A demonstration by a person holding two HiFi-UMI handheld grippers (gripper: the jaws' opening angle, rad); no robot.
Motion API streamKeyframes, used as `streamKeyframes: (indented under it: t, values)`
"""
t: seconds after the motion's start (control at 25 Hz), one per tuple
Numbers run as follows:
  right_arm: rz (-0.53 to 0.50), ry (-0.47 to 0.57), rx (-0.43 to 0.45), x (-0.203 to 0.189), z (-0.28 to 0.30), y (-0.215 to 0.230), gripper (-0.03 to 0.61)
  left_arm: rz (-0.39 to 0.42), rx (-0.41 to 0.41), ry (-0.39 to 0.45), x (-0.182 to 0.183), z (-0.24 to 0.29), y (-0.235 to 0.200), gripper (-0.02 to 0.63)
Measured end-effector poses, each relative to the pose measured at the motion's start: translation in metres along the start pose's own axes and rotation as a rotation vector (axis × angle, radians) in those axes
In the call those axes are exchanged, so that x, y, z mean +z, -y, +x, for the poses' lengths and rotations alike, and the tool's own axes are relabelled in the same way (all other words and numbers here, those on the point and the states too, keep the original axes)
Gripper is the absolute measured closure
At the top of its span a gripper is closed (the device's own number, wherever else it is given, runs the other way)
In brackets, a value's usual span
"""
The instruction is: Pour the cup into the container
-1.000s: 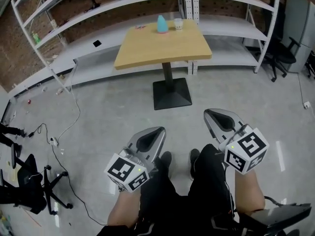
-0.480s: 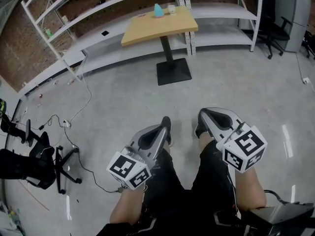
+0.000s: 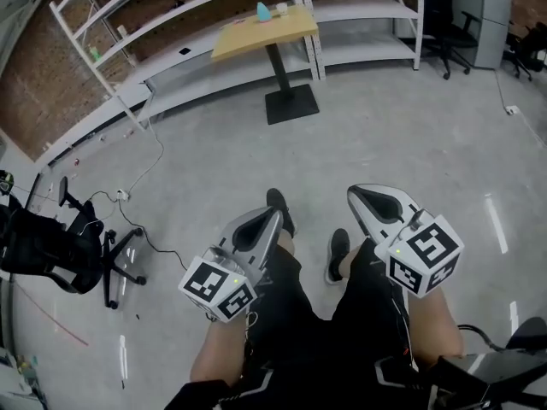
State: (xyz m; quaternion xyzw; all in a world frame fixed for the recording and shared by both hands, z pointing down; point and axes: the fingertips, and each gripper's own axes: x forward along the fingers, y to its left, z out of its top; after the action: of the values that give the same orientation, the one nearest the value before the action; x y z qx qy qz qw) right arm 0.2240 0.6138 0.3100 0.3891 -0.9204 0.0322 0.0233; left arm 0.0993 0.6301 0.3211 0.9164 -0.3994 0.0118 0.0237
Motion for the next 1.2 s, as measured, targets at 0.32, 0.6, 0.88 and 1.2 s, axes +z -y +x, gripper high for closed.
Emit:
streamKeyframes:
  t: [0.32, 0.6, 0.88, 1.2]
  values:
    - [0.035, -0.002, -0.02, -0.012, -0.086, -0.059, 0.577, -0.01, -0.013, 0.0, -0.009, -0.071, 0.085, 0.612]
    - [0.062, 0.019, -0.075, -0.007, -0.143, -0.088, 0.577, -0.01, 0.011, -0.008, -0.007, -0.117, 0.122, 0.612]
    - [0.079, 0.017, -0.067, -0.013, -0.172, -0.12, 0.577, -0.011, 0.005, -0.006, -0.008, -0.149, 0.156, 0.612]
    - [0.044, -0.012, -0.043, -0.007, -0.158, -0.13, 0.577, 0.019, 0.029, -0.027, -0.013, -0.167, 0.159, 0.612]
